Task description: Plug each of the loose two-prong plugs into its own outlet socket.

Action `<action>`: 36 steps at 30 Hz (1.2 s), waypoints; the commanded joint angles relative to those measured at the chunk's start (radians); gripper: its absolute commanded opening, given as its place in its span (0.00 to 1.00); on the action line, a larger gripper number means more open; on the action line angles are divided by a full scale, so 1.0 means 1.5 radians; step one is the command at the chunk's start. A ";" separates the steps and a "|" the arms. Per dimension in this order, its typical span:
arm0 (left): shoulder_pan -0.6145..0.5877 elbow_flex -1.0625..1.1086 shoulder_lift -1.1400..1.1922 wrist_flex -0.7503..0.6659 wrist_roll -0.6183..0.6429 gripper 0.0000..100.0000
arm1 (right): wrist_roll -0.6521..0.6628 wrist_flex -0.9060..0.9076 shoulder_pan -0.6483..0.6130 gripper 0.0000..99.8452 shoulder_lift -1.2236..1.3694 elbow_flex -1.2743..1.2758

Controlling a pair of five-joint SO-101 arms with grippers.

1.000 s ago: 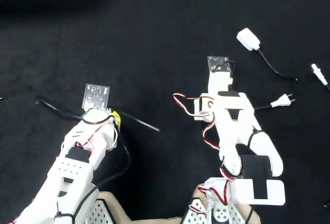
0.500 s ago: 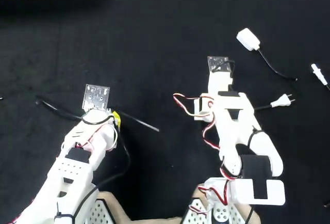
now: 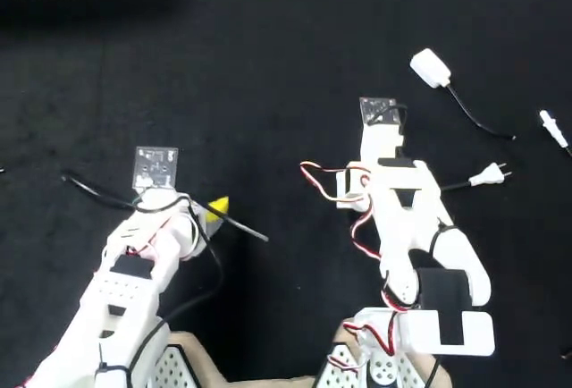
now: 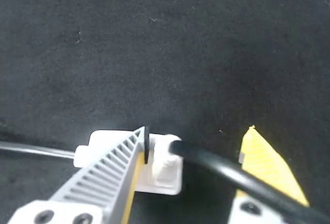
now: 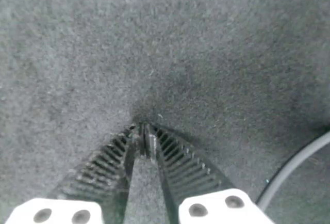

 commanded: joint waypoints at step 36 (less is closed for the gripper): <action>-0.326 -0.344 -0.012 0.124 0.322 0.43 | -0.009 -0.018 -0.012 0.08 0.002 -0.022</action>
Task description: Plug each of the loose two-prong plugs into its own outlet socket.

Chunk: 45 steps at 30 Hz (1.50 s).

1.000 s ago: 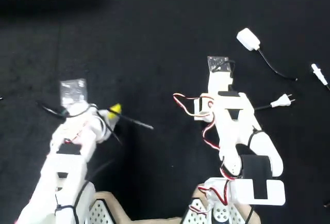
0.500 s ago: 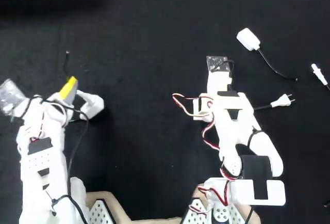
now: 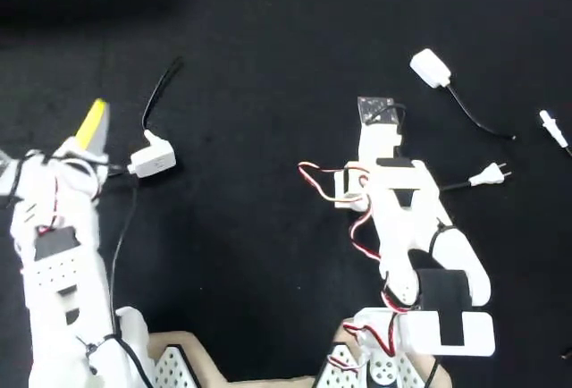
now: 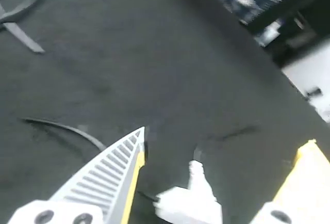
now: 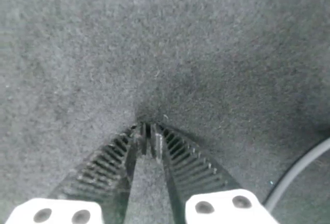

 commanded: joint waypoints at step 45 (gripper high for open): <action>-0.168 0.342 -0.610 0.617 -0.384 0.43 | 0.129 -0.052 -0.103 0.07 0.002 0.010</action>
